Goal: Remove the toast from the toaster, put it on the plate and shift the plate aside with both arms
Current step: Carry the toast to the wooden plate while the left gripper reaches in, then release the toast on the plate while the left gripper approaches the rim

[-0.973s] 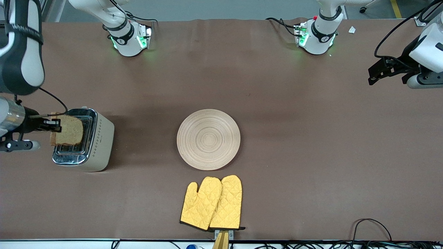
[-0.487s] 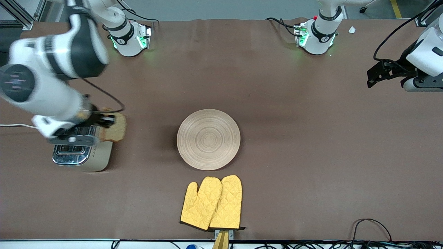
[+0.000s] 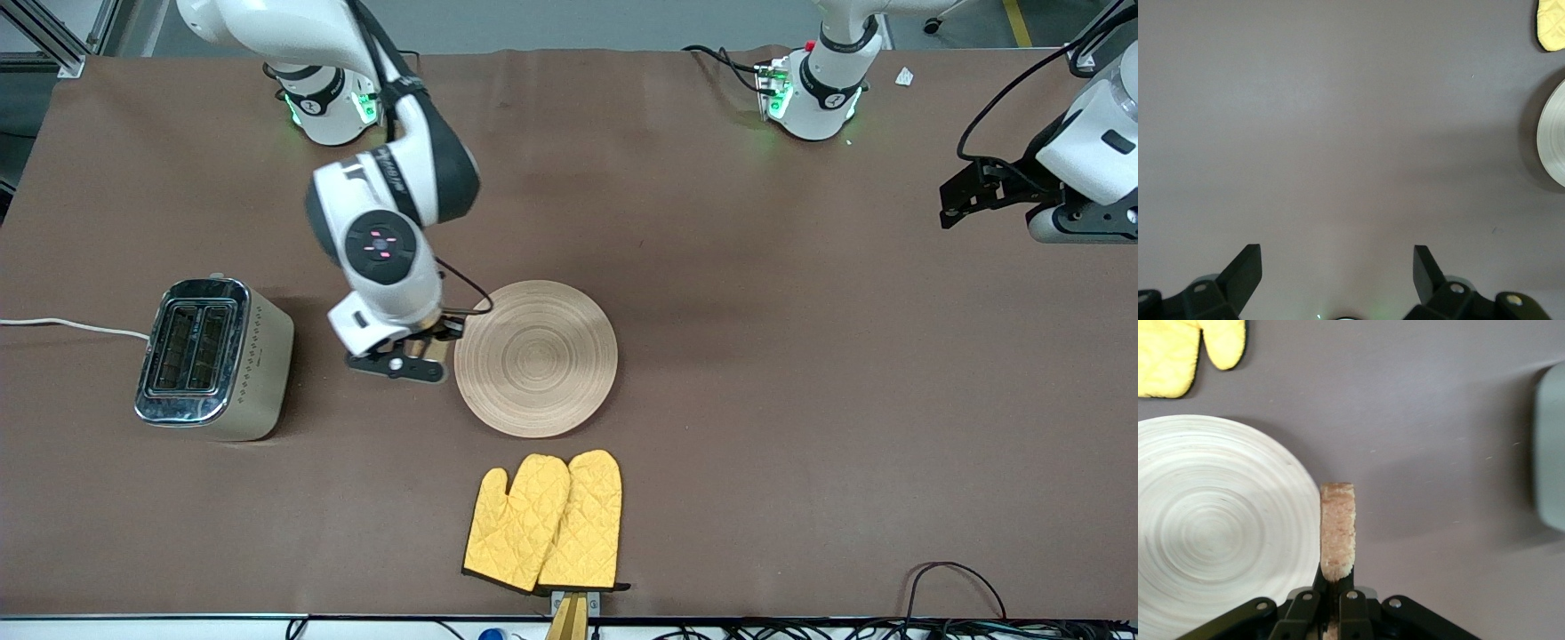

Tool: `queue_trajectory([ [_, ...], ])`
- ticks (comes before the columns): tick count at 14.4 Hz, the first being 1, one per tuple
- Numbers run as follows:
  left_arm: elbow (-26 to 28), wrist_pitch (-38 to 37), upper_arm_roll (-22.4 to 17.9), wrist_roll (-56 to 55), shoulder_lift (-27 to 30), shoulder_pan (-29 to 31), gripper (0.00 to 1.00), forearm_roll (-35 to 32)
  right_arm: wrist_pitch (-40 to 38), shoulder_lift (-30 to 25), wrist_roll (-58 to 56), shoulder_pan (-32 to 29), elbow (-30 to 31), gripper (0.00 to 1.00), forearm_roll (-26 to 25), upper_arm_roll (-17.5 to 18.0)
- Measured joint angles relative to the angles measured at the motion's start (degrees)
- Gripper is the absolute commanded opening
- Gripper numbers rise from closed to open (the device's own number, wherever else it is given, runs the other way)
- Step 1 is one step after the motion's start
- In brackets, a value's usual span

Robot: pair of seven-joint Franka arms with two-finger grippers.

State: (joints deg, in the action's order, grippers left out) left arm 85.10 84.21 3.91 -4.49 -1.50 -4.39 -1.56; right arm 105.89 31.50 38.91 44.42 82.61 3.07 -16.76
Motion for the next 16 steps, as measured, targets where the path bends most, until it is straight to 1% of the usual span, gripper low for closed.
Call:
queue_trajectory([
  [1,0.01,0.0,0.02,0.01,-0.39,-0.02,1.0,0.39,1.56,1.22,2.64,1.28,0.0,0.1,0.0,0.01],
  [2,0.03,-0.01,0.03,0.01,-0.99,-0.02,1.0,1.71,3.52,2.43,5.39,2.47,0.0,0.17,0.0,0.01],
  [3,0.06,-0.01,0.04,0.01,-1.83,-0.03,1.0,3.75,5.77,3.56,7.95,3.52,-0.02,0.38,0.0,-0.01],
  [4,0.11,-0.02,0.05,0.01,-2.97,-0.03,1.0,6.38,7.69,4.5,10.12,4.36,-0.04,0.75,0.0,-0.01],
  [5,0.17,0.0,0.05,0.04,-4.46,-0.01,1.0,9.51,8.88,5.17,11.7,4.94,-0.07,1.0,0.0,-0.02],
  [8,0.26,2.53,0.05,0.58,-10.38,-0.05,1.0,20.12,10.63,5.67,13.64,5.86,-0.55,1.0,0.0,-0.07],
  [10,0.29,5.56,0.25,1.39,-14.73,-0.23,1.0,26.08,10.8,5.62,13.87,6.16,-2.6,1.0,0.0,-0.16],
  [12,0.32,8.8,0.55,5.06,-19.22,-0.85,1.0,32.13,10.33,5.43,14.34,5.88,-5.31,1.0,0.42,-0.75],
  [14,0.35,11.77,1.27,10.34,-23.82,-1.5,1.0,38.48,9.4,4.72,14.37,4.15,-6.88,1.0,2.57,-1.48],
  [16,0.37,15.29,2.5,15.59,-28.31,-1.75,1.0,42.97,8.61,3.2,13.7,1.0,-7.64,1.0,3.09,-1.77],
])
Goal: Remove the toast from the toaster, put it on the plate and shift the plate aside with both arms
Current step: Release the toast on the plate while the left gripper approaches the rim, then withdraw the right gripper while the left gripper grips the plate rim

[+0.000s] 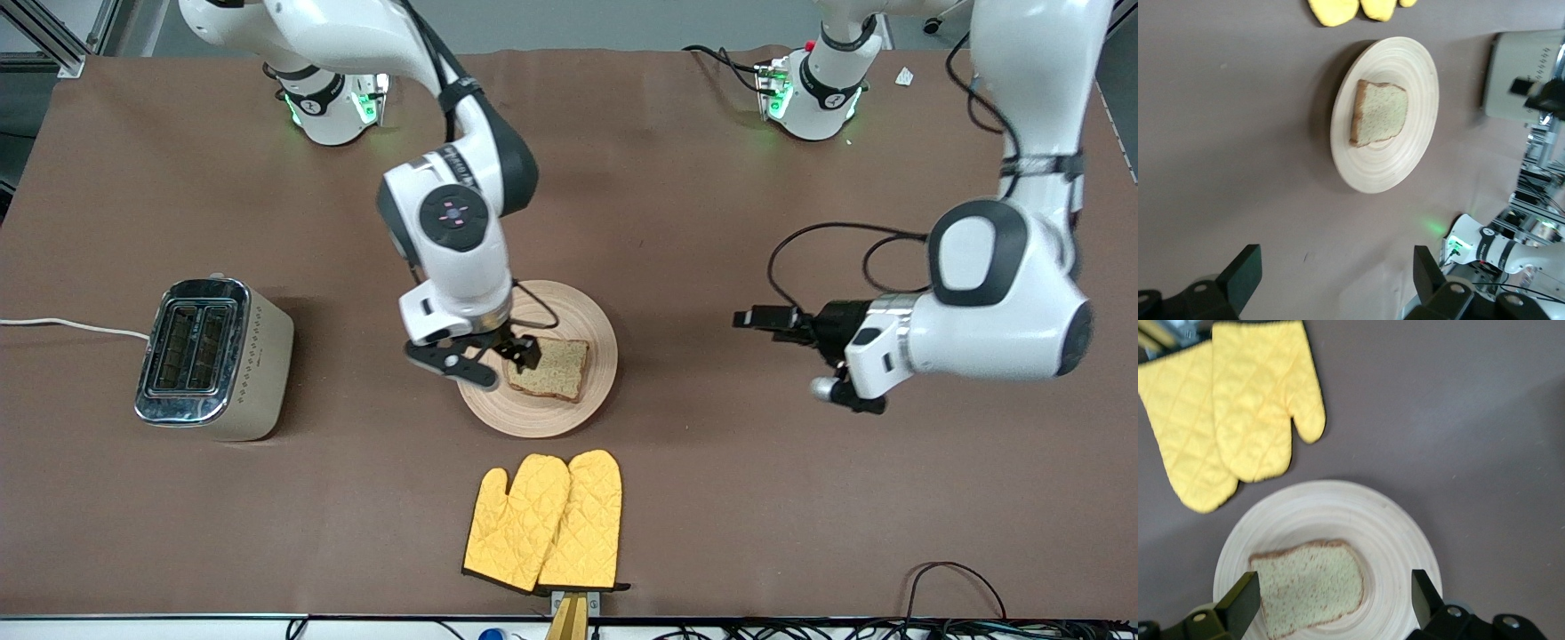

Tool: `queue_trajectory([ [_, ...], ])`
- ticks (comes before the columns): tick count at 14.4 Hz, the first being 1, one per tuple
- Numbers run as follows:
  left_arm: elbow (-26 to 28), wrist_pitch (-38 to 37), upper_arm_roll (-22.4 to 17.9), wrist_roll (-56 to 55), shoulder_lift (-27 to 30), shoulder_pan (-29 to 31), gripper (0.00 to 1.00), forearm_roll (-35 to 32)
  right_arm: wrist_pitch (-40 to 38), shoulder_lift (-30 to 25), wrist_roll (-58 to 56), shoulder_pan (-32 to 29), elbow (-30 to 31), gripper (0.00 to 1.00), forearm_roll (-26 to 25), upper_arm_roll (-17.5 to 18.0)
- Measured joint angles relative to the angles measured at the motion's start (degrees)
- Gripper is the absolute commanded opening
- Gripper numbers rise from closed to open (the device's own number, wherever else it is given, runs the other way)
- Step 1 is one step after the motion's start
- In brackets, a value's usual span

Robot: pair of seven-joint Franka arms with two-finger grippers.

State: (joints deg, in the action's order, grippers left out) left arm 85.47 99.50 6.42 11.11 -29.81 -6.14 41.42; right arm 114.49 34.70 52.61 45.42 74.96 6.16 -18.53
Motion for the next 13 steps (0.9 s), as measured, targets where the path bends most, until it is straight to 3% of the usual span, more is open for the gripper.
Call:
queue_trajectory([
  [3,0.13,7.18,4.21,2.86,-5.25,0.06,0.95,3.27,-5.2,-4.12,-8.22,-5.99,-0.37,1.0,0.34,-0.4],
  [6,0.79,14.26,8.33,5.32,-8.69,-0.47,0.74,3.35,-11.76,-7.86,-18.49,-13.5,-0.31,1.0,0.56,-0.61],
  [13,2.21,22.33,9.11,15.61,-17.38,-2.75,0.58,9.71,-16.75,-10.64,-38.79,-26.88,0.88,1.0,0.69,-0.67],
])
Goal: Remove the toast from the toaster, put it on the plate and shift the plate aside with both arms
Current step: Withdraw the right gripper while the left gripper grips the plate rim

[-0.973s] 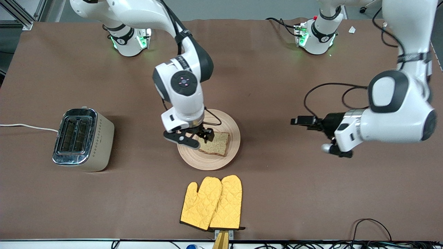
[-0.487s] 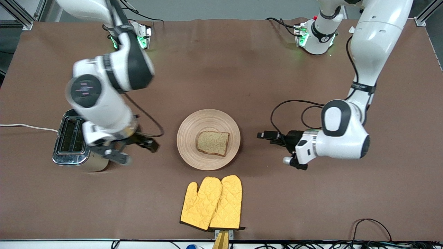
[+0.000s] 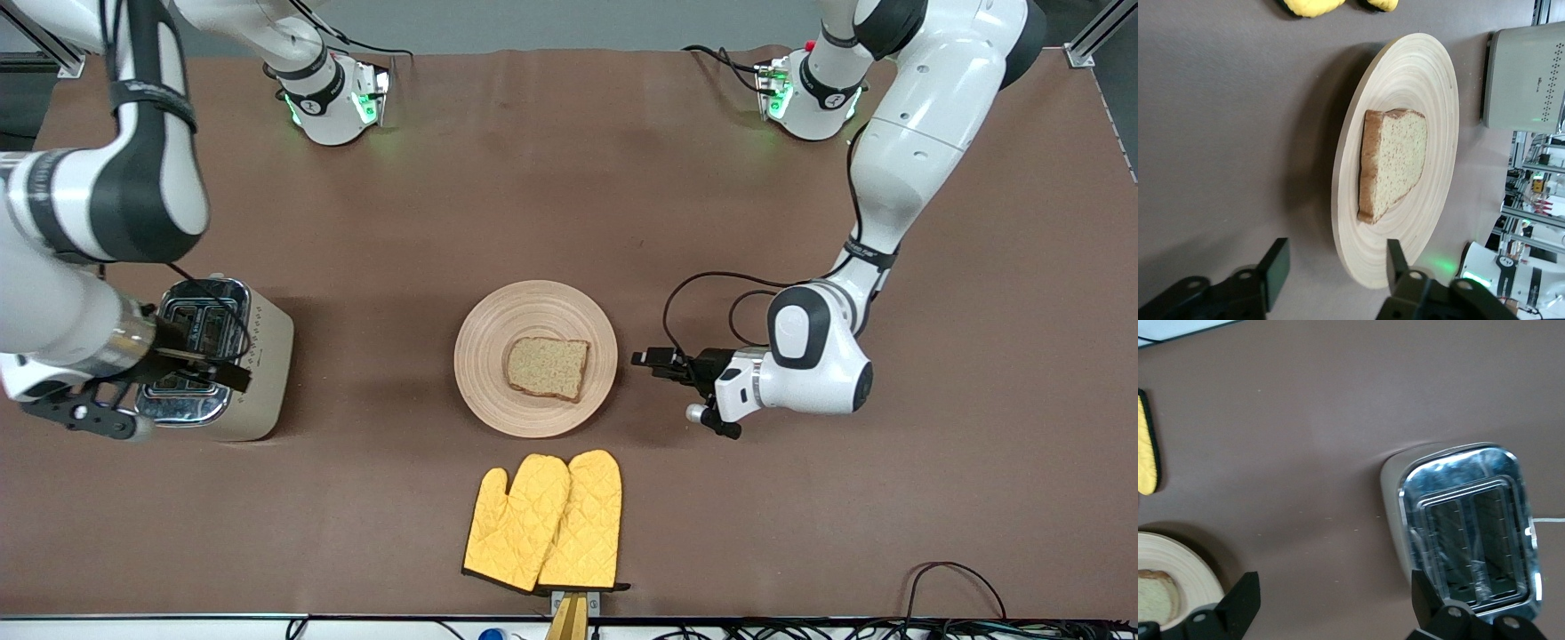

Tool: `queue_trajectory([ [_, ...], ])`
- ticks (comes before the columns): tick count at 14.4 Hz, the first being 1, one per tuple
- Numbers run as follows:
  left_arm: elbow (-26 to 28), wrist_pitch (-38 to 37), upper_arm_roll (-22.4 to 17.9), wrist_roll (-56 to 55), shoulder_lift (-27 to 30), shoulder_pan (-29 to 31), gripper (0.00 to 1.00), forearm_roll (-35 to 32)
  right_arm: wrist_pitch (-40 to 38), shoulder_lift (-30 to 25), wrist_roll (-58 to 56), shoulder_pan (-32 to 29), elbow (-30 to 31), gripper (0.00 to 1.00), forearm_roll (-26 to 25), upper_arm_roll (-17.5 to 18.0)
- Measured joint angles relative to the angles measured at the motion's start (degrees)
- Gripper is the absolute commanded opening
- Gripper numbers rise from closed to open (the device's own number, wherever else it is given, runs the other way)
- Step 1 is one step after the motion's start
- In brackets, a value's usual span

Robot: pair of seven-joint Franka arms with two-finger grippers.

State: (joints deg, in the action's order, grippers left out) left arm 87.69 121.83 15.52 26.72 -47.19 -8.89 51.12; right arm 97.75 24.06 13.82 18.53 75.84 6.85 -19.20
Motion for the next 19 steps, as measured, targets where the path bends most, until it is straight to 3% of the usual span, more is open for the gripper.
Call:
queue_trajectory([
  [7,1.24,4.73,-0.04,0.11,-1.15,-3.78,0.53,3.28,-2.24,-9.44,-15.71,-8.02,8.16,1.0,0.0,-0.05],
  [13,1.49,4.73,-0.05,0.11,-2.22,-3.87,0.42,3.28,-4.01,-22.78,-17.48,-8.44,15.2,1.0,-2.51,0.73],
  [16,1.5,4.79,-0.02,0.12,-2.76,-4.39,0.28,3.28,-5.75,-27.4,-17.48,-7.72,17.64,1.0,-4.46,1.51],
  [19,1.51,4.91,-0.03,0.12,-2.93,-4.48,0.01,3.28,-6.21,-28.08,-17.48,-7.55,18.5,1.0,-4.73,1.57],
])
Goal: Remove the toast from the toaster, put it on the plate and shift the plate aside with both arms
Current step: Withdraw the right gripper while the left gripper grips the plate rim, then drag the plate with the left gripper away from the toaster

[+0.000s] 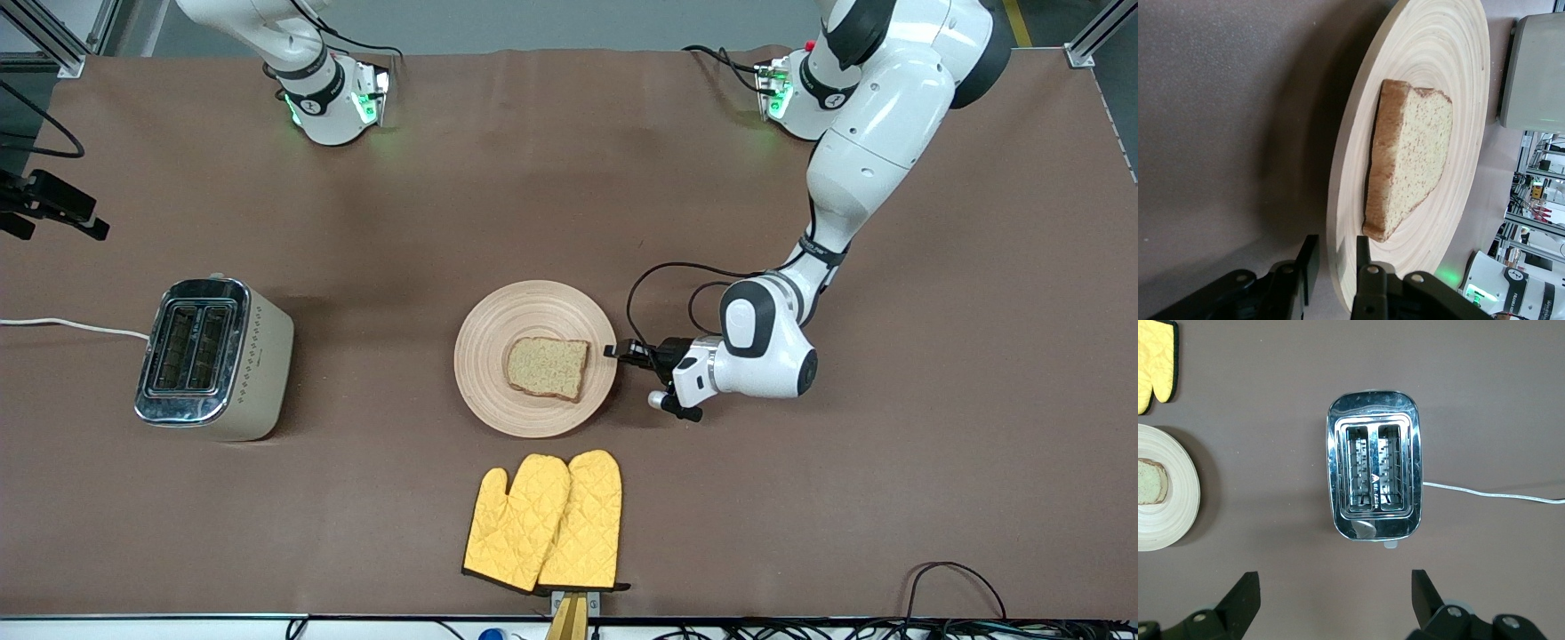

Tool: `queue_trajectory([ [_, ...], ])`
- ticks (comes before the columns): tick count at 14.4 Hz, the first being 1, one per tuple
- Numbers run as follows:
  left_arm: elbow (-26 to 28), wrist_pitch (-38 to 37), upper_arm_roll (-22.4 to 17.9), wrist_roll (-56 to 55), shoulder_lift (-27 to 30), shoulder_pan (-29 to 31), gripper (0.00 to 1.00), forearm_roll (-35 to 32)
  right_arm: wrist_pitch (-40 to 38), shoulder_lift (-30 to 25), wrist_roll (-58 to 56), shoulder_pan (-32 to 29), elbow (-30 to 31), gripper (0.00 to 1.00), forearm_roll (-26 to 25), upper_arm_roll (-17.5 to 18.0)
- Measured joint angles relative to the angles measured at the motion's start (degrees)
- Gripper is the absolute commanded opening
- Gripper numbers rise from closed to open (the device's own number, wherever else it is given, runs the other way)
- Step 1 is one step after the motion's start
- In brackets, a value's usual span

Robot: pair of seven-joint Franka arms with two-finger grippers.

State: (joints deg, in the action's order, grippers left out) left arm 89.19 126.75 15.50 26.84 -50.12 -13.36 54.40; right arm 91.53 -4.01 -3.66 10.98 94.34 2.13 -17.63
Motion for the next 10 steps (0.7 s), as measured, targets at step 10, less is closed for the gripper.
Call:
queue_trajectory([
  [10,-0.67,-0.32,0.09,0.18,0.79,2.4,0.0,0.94,-0.6,-0.04,0.11,-4.32,-1.94,1.0,-2.69,7.58],
])
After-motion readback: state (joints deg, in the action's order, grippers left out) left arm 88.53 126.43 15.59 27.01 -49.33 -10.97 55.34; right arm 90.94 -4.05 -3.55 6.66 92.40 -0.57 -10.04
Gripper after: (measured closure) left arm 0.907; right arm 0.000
